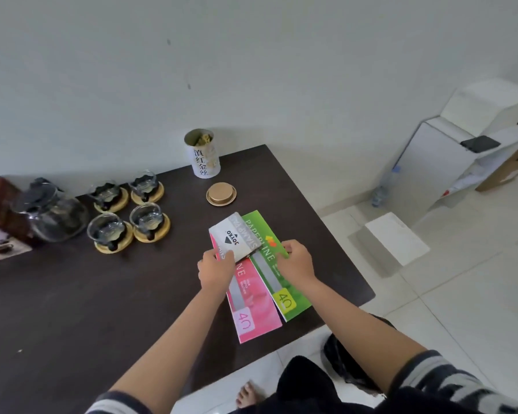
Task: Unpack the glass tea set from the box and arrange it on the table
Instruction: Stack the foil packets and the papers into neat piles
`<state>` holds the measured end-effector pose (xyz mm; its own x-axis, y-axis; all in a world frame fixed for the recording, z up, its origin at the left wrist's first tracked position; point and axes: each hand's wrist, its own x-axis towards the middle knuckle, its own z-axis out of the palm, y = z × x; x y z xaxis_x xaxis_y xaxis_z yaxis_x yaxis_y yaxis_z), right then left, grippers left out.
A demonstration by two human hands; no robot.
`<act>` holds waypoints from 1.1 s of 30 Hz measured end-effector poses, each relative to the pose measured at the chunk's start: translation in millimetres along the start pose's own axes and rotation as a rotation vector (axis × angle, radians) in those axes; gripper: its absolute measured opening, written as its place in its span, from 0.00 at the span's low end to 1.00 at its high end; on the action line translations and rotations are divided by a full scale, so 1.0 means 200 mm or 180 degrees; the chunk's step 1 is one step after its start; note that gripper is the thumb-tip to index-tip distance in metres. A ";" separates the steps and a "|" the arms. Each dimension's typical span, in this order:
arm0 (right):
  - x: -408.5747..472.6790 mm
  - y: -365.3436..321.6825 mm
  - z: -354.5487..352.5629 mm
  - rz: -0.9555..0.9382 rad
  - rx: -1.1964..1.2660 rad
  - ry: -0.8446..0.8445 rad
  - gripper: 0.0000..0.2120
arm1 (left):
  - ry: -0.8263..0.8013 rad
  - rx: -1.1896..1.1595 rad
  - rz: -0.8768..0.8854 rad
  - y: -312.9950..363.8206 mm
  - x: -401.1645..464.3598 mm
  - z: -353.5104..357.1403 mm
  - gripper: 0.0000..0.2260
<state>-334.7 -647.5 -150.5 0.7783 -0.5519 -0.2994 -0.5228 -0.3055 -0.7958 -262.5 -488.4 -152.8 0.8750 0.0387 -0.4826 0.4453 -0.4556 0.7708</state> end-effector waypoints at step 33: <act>0.34 -0.20 0.17 0.0241 0.0018 -0.0693 0.23 | 0.0088 -0.0349 0.0173 0.05 0.18 0.02 0.14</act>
<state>-248.7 -645.9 -156.6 0.7940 -0.3924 -0.4643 -0.5810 -0.2649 -0.7696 -228.6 -495.2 -164.4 0.9025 0.0418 -0.4286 0.4140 -0.3577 0.8370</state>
